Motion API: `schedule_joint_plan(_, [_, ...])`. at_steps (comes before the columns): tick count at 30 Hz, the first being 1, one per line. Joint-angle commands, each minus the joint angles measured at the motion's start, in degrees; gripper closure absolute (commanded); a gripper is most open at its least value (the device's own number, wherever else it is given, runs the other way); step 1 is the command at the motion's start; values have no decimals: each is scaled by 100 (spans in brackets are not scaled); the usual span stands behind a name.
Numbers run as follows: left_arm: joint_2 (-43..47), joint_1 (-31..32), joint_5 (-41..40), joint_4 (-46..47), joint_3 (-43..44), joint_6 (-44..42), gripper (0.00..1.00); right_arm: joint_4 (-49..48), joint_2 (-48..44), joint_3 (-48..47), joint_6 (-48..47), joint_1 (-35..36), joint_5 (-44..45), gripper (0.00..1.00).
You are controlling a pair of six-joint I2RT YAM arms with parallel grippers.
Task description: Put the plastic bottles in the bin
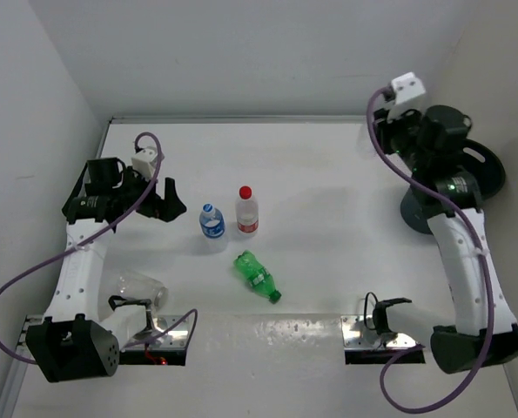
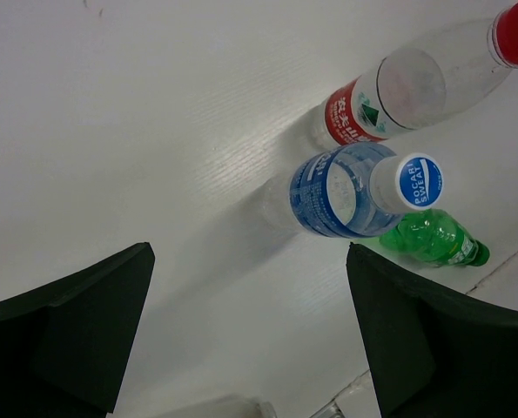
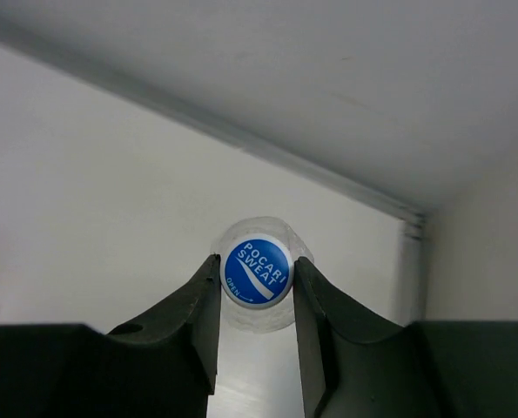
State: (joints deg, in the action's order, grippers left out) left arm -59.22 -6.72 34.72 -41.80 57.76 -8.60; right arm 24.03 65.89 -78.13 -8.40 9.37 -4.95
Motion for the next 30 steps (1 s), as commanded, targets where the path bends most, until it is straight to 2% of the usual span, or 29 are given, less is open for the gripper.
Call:
schedule_joint_plan(1, [-142, 48, 324, 269, 60, -72, 0, -231, -313, -290, -600, -487, 1136, 100])
schedule_joint_plan(5, [-291, 101, 404, 269, 235, -72, 0, -680, -463, -528, -645, -1296, 1391, 100])
schedule_joint_plan(6, [-292, 101, 456, 269, 236, -72, 0, -724, -454, -693, -628, -1671, 1409, 100])
schedule_joint_plan(10, [-353, 153, 457, 269, 289, -72, 0, -663, -410, -923, -408, -2323, 1313, 100])
schedule_joint_plan(17, [-143, 154, 405, 269, 131, -72, 0, 233, 134, -1231, 189, -3291, 839, 100])
schedule_joint_plan(24, [-19, 154, 342, 269, 78, -133, 0, 357, 381, -487, 462, -4179, 127, 100])
schedule_joint_plan(30, [-151, 154, 456, 322, 78, -81, 0, 199, 267, 271, 489, -4303, -261, 100])
